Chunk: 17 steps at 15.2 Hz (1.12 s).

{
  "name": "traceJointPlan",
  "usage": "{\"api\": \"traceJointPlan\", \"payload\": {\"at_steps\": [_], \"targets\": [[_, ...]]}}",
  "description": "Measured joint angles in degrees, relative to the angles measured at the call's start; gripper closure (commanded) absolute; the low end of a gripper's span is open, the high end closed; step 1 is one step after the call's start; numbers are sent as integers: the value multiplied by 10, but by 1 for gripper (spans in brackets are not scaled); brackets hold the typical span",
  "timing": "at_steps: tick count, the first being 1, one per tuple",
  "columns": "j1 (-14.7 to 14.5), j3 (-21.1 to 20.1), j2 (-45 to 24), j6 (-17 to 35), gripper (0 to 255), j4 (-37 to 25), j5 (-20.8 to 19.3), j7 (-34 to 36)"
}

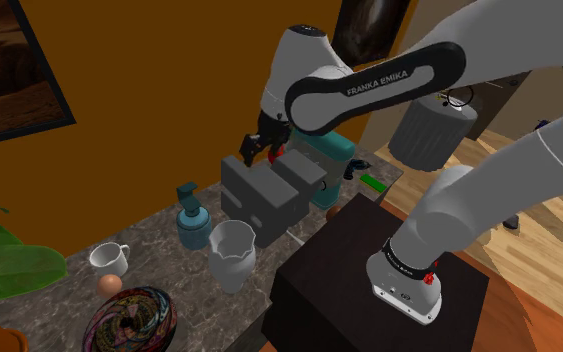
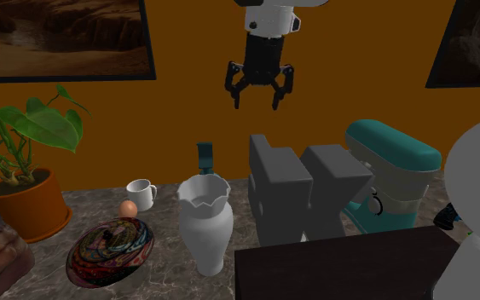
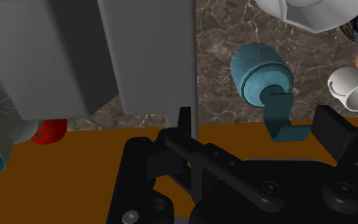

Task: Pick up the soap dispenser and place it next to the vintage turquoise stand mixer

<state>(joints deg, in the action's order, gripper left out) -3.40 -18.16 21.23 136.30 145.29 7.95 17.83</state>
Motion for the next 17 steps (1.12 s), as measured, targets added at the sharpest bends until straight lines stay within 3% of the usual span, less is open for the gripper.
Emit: {"api": "traceJointPlan", "payload": {"at_steps": [5,9,12,17], "targets": [[20,-49,-116,95,0,-29,-66,72],[33,-72,-216,153,0,-68,-173,165],[21,-64,-291,178,0,-107,-271,246],[-43,-11,-413,199,0,-194,-408,364]]}}
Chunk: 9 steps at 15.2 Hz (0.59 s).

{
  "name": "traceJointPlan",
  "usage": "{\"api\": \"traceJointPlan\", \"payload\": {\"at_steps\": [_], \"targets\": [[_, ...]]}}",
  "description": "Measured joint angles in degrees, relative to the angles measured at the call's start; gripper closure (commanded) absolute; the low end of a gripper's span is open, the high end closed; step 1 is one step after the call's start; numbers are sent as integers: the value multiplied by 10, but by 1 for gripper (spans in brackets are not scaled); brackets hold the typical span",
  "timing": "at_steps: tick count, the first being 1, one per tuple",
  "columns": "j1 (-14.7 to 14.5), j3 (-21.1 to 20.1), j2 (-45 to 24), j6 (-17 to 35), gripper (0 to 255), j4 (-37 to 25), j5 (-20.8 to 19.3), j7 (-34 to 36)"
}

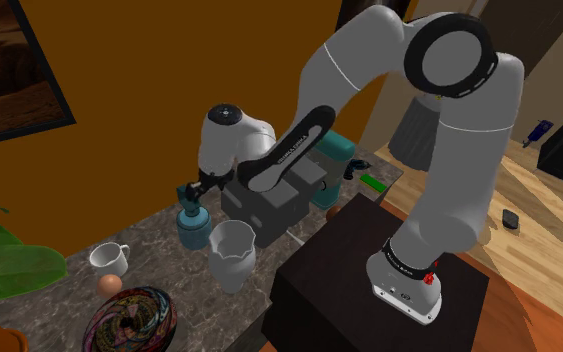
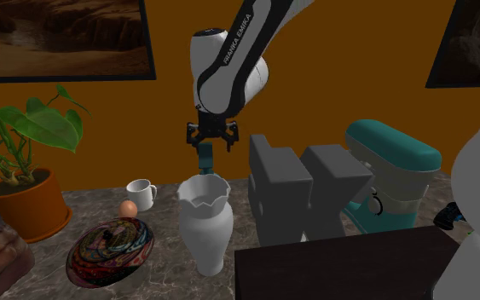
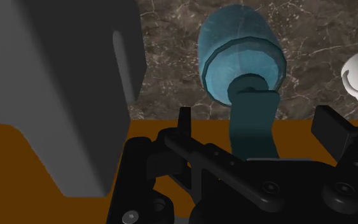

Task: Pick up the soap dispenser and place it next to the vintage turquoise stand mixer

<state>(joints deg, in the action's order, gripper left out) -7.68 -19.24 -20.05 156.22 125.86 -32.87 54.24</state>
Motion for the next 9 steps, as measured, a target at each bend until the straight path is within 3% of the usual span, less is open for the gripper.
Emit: {"api": "traceJointPlan", "payload": {"at_steps": [4,9], "targets": [[-52,43,-86,7,0,-75,-63,57],[-70,64,-132,19,0,-110,-85,74]]}}
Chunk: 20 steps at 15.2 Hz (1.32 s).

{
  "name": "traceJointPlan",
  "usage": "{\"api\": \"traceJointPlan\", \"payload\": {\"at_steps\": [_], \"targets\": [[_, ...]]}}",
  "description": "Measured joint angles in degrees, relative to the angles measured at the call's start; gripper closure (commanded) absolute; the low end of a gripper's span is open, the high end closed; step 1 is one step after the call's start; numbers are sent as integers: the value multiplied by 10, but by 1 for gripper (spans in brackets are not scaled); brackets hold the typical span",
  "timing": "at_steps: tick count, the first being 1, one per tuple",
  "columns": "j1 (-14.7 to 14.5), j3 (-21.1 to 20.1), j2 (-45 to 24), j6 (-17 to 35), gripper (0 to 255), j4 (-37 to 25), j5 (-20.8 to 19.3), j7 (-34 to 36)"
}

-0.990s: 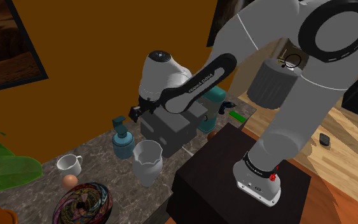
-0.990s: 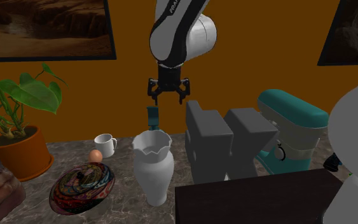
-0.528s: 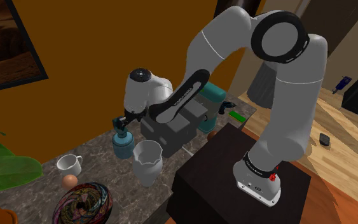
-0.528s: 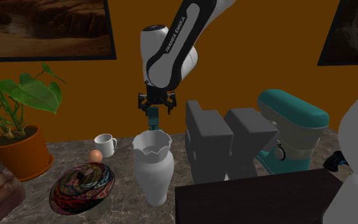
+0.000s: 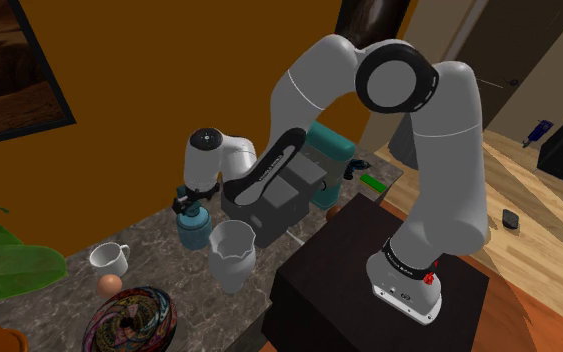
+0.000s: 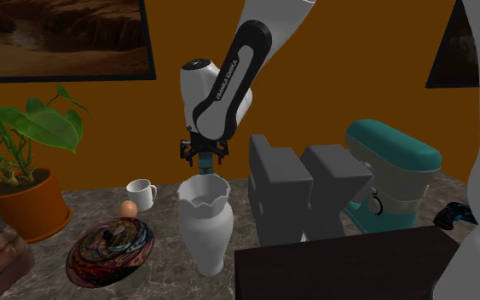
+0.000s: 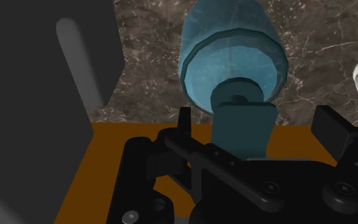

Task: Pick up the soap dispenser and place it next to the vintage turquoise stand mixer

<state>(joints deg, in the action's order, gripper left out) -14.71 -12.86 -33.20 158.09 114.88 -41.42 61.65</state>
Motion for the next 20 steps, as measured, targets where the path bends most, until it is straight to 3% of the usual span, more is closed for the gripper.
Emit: {"api": "traceJointPlan", "payload": {"at_steps": [9,10,20], "targets": [[-9,13,-29,11,0,-19,-13,9],[-9,13,-29,11,255,-19,-13,9],[-9,13,-29,11,255,-20,-13,9]]}}
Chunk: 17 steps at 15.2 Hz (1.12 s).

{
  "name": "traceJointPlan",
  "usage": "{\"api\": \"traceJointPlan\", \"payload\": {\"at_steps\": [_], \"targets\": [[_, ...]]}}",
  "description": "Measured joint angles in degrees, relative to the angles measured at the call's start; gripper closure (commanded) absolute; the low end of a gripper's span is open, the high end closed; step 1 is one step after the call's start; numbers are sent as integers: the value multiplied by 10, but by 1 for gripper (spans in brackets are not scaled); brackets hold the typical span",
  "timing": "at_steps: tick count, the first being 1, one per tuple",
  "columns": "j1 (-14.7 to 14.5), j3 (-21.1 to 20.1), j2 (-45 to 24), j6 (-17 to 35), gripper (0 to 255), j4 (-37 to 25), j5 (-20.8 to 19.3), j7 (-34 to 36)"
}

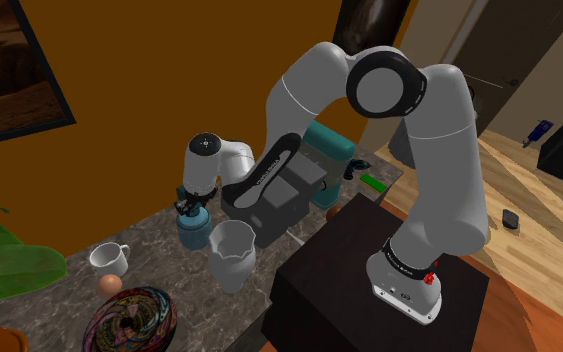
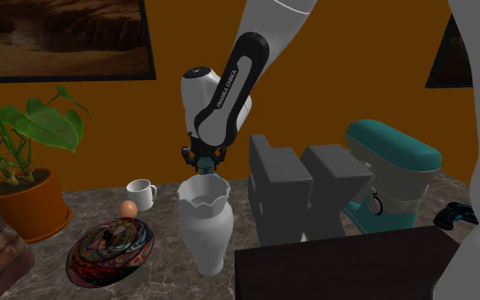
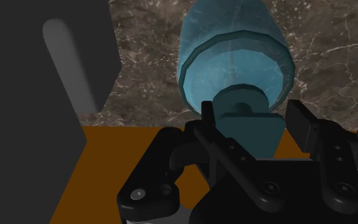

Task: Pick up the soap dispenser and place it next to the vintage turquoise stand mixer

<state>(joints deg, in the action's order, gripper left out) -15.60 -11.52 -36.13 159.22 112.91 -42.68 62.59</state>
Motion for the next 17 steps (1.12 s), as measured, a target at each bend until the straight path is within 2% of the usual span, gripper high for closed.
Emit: {"api": "traceJointPlan", "payload": {"at_steps": [17], "targets": [[47,-65,96,-73,255,24,76,-72]]}}
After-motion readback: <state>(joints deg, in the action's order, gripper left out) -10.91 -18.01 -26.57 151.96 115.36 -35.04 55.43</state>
